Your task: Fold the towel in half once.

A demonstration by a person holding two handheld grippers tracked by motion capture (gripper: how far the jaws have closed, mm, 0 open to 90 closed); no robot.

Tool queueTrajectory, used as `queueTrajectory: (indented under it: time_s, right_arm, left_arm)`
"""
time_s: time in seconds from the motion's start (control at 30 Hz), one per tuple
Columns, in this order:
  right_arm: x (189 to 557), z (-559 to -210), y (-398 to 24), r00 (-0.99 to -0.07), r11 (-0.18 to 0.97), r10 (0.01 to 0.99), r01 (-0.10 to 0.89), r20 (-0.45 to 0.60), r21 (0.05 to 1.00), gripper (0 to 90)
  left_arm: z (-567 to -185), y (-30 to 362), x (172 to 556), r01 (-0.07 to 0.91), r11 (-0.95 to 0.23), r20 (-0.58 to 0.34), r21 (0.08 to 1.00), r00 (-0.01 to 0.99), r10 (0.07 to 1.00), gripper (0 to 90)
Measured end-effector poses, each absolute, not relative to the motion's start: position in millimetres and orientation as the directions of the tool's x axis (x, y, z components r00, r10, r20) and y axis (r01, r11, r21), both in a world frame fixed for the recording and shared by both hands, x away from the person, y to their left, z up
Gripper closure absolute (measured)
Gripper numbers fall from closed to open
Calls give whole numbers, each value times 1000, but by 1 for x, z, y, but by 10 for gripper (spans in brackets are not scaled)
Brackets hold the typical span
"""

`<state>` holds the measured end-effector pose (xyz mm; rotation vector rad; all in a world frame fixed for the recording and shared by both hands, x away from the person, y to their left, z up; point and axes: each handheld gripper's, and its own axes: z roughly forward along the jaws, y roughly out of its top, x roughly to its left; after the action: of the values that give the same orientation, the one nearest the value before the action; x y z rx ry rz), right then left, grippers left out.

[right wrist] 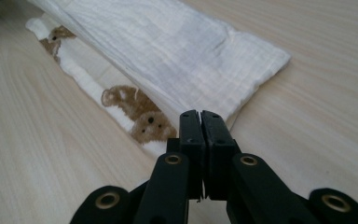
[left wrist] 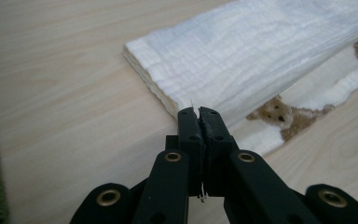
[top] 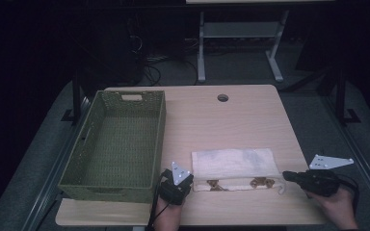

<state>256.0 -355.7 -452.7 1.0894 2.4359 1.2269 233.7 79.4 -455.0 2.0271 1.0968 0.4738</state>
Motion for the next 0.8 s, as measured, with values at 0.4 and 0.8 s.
queueTrajectory:
  time_s: [0.4, 0.8]
  right_arm:
    - [248, -462, -363, -698, 401, 699, 560, 153, 725, 840]
    - [273, -455, -354, -701, 391, 700, 536, 137, 748, 746]
  left_arm:
    - [-461, 81, 227, 561, -364, -43, 744, 584, 811, 829]
    - [-445, 68, 251, 522, -373, -18, 767, 599, 801, 608]
